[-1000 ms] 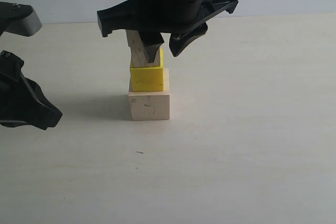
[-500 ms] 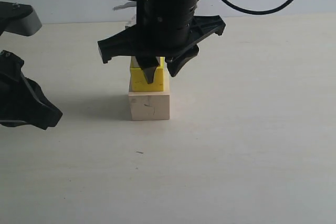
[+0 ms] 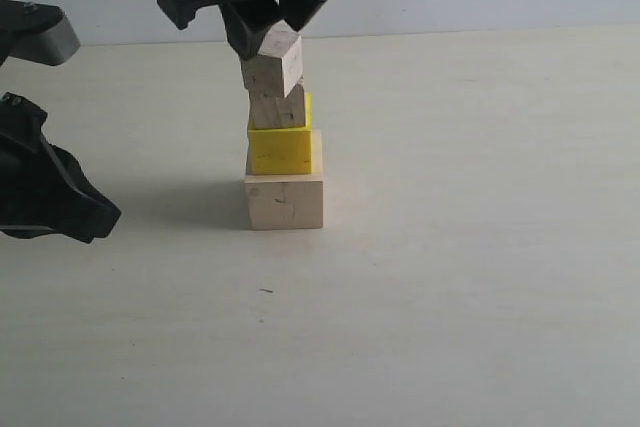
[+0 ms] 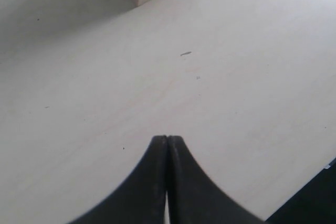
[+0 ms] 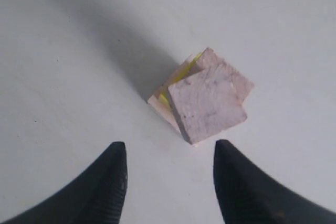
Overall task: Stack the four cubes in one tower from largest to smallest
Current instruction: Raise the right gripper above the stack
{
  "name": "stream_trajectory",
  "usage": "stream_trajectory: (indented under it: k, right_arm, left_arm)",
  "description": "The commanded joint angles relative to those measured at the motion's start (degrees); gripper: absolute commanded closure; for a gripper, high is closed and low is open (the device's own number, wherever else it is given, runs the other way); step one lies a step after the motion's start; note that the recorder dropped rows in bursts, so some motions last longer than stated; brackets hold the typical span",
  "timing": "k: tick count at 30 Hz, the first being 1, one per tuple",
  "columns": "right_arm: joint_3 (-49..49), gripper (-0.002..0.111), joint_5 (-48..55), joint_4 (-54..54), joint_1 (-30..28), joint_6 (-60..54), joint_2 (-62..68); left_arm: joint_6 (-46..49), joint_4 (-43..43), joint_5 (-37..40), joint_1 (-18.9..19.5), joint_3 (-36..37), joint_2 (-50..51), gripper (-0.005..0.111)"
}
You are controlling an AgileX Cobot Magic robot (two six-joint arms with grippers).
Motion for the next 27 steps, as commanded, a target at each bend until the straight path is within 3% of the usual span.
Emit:
stream_trajectory:
  k: [1, 18, 27]
  right_arm:
    - [-1.7, 0.058, -0.4, -1.3, -0.1, -3.1, -0.8]
    - [-1.8, 0.058, -0.4, -10.6, -6.4, -3.3, -3.8]
    - [-1.1, 0.058, -0.4, 0.9, -6.4, 0.6, -3.4]
  left_arm:
    - [0.1, -0.4, -0.5, 0.0, 0.2, -0.1, 0.107]
    - [0.1, -1.2, 1.2, 0.0, 0.2, -0.1, 0.107]
    - [0.1, -1.4, 1.1, 0.0, 0.2, -0.1, 0.107]
